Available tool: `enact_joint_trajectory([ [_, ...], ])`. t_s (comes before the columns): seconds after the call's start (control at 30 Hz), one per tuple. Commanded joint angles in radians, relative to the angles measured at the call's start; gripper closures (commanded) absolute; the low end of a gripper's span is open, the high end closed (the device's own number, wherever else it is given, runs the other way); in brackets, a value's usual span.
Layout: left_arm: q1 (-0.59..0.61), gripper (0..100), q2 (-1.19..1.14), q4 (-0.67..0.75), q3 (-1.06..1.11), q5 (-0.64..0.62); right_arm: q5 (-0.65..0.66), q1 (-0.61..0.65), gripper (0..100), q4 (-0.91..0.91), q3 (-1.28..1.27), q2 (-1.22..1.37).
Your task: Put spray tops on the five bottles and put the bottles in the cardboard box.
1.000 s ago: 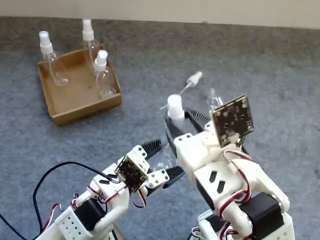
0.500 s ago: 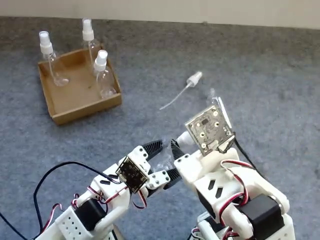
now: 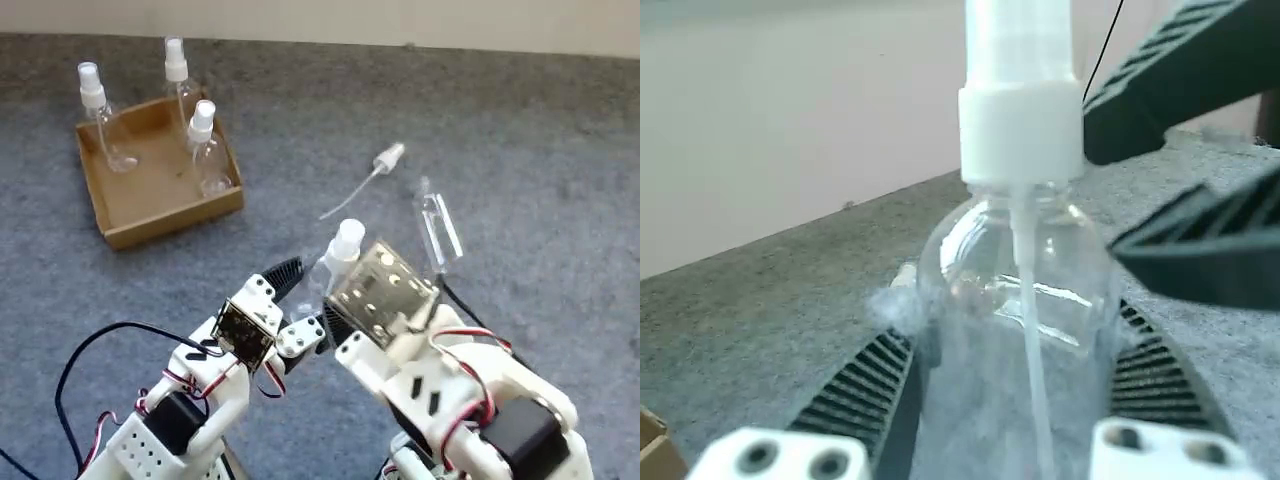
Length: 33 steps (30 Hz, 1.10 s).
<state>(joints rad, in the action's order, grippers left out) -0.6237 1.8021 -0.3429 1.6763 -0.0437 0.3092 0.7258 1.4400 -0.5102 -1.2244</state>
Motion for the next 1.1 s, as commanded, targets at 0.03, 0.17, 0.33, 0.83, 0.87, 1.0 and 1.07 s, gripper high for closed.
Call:
enact_joint_trajectory([
  [0.03, 0.016, 86, 0.018, 0.031, 0.016, -0.009, 0.141, 0.012, 81.3, 0.002, 0.01, -0.199],
  [0.17, 0.074, 86, 0.018, 0.086, 0.018, -0.012, 0.155, 0.012, 81.3, 0.031, -0.042, -0.291],
  [0.33, 0.12, 86, 0.018, 0.149, 0.018, -0.014, 0.155, 0.012, 81.7, 0.018, -0.188, -0.321],
  [0.83, 0.229, 86, 0.018, 0.153, -0.022, -0.012, -0.011, 0.01, 98.6, -0.269, -0.696, -0.605],
  [0.87, 0.229, 86, 0.018, 0.153, -0.022, -0.012, -0.008, 0.01, 98.6, -0.269, -0.696, -0.607],
  [1.0, 0.232, 86, 0.018, 0.153, -0.022, -0.011, -0.008, -0.039, 98.6, -0.269, -0.704, -0.616],
  [1.07, 0.231, 86, 0.018, 0.153, -0.022, -0.012, -0.008, -0.093, 98.6, -0.28, -0.704, -0.616],
])
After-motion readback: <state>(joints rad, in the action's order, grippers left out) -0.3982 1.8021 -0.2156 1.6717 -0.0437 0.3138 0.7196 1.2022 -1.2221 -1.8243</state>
